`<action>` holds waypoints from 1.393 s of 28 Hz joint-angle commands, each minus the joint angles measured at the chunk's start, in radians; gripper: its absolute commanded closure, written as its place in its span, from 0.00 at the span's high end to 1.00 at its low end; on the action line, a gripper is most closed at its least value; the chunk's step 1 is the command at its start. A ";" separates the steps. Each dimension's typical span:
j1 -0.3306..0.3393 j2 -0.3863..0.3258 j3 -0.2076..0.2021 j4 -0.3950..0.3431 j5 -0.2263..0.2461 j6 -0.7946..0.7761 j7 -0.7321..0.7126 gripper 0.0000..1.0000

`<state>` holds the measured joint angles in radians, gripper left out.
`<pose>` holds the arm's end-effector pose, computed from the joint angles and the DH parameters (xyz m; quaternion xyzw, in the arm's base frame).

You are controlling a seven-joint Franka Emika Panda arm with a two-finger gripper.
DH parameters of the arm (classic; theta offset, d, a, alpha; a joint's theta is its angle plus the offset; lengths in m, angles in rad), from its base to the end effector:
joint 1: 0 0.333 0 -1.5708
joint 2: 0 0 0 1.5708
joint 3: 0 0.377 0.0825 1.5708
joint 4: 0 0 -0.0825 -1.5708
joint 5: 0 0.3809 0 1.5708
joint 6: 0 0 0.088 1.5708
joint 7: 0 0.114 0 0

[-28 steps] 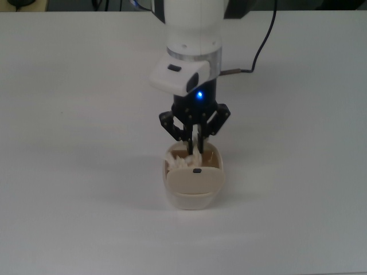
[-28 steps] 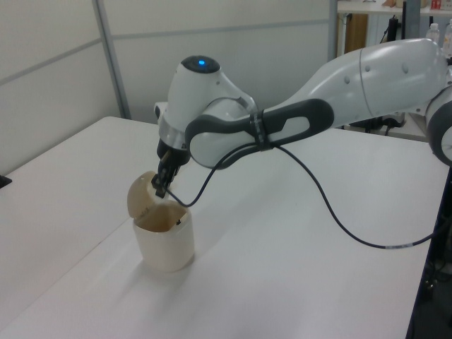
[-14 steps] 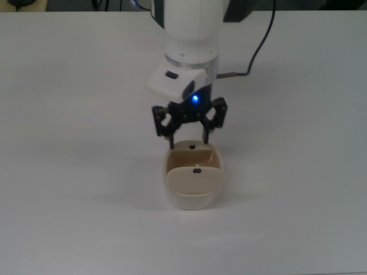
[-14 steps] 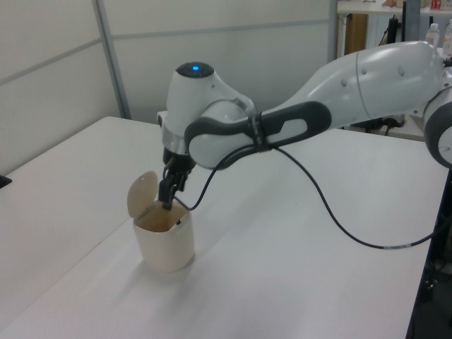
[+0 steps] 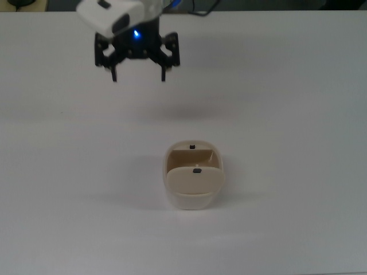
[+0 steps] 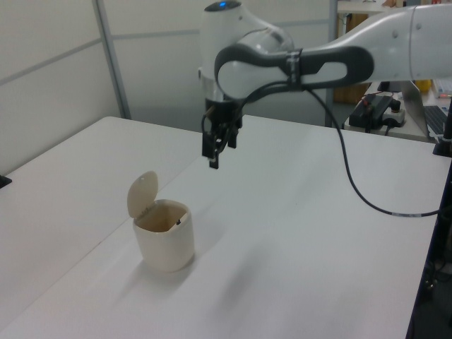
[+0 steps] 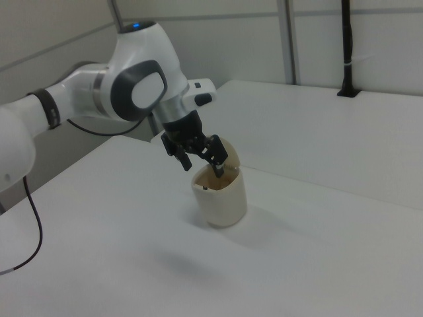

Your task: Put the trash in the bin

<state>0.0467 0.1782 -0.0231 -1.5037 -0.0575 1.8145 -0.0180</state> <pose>0.6379 0.0114 0.6280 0.9970 0.0261 0.0663 0.0301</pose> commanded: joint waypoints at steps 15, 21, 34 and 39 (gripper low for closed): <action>-0.016 -0.108 -0.023 -0.017 0.001 -0.192 0.050 1.00; -0.018 -0.140 -0.021 -0.026 0.008 -0.198 0.053 1.00; -0.051 -0.169 -0.021 -0.020 0.016 -0.294 0.052 1.00; -0.051 -0.164 -0.020 -0.018 0.018 -0.282 0.050 1.00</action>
<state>-0.0024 0.0301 -0.0394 -1.5047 -0.0575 1.5348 0.0250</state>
